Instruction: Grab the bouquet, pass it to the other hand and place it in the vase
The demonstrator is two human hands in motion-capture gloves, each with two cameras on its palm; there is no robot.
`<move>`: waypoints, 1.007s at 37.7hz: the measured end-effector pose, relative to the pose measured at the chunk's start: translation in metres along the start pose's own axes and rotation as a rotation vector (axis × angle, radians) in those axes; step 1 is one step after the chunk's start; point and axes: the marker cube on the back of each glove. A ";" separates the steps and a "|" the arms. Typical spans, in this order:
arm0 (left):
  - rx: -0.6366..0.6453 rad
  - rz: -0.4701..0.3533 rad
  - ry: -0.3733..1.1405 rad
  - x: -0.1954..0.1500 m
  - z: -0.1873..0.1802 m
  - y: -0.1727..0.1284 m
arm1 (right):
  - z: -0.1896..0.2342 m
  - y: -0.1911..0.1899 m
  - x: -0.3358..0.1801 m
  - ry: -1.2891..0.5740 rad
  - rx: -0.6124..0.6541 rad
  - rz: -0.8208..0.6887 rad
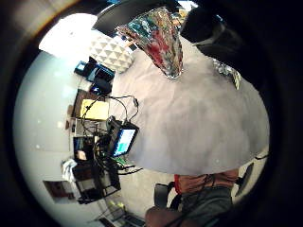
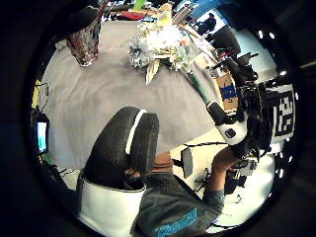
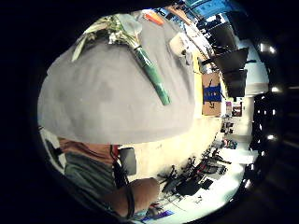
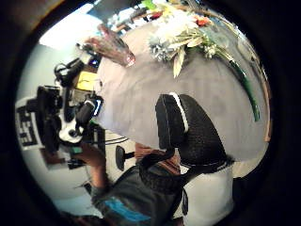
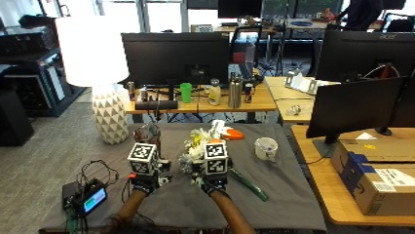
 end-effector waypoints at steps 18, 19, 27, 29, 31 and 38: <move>0.024 0.013 0.006 0.003 -0.006 -0.001 | 0.000 0.001 0.000 -0.007 0.006 -0.019; 0.021 0.012 0.009 0.003 -0.005 -0.001 | 0.000 0.001 0.000 -0.005 0.005 -0.021; 0.022 0.014 0.011 0.004 -0.005 -0.001 | 0.000 -0.002 0.001 0.009 0.023 -0.032; 0.020 0.016 0.013 0.006 -0.008 0.001 | -0.001 0.000 0.002 0.011 0.021 -0.029; 0.021 0.018 0.015 0.006 -0.007 0.001 | -0.001 0.001 0.003 0.012 0.020 -0.029; 0.029 0.017 0.010 0.007 -0.010 0.002 | 0.000 0.000 0.013 0.020 0.025 -0.030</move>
